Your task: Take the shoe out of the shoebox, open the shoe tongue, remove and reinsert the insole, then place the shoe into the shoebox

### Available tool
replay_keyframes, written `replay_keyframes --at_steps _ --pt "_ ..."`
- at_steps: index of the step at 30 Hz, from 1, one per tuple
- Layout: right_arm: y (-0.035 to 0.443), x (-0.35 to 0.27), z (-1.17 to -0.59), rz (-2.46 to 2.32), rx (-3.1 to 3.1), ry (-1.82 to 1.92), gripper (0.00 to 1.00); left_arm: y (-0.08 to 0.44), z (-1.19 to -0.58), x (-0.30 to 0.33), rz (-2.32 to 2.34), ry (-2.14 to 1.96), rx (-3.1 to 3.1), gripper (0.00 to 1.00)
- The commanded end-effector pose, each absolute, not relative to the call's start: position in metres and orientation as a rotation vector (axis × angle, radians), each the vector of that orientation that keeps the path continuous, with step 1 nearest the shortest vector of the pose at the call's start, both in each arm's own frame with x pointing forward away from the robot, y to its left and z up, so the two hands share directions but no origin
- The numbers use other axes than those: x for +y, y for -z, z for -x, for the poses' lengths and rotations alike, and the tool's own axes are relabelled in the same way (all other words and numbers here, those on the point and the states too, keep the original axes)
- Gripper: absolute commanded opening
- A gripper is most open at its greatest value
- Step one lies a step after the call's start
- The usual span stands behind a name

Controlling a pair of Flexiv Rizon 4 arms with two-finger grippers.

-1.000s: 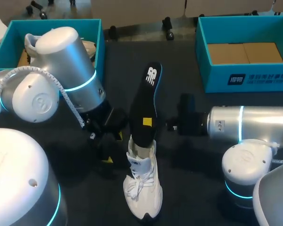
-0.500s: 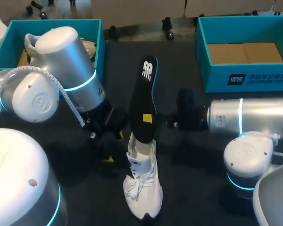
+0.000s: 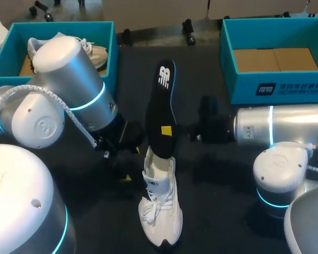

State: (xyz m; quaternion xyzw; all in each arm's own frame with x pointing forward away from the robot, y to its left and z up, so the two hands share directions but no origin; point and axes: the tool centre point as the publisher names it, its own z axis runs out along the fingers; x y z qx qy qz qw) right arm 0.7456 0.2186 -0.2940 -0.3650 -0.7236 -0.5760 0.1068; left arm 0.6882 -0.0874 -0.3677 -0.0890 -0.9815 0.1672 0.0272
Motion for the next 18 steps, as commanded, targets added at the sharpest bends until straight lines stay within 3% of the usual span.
replay_keyframes --at_steps 1,18 --pt "0.2945 0.2202 -0.7455 1.069 -2.137 1.7 0.0 0.3672 -0.6869 -0.0844 0.256 -0.54 -3.044 1.0" --pt "0.294 0.2201 -0.745 0.943 -2.153 1.762 0.0 0.3665 -0.6895 -0.0864 0.237 -0.525 -3.04 1.0"
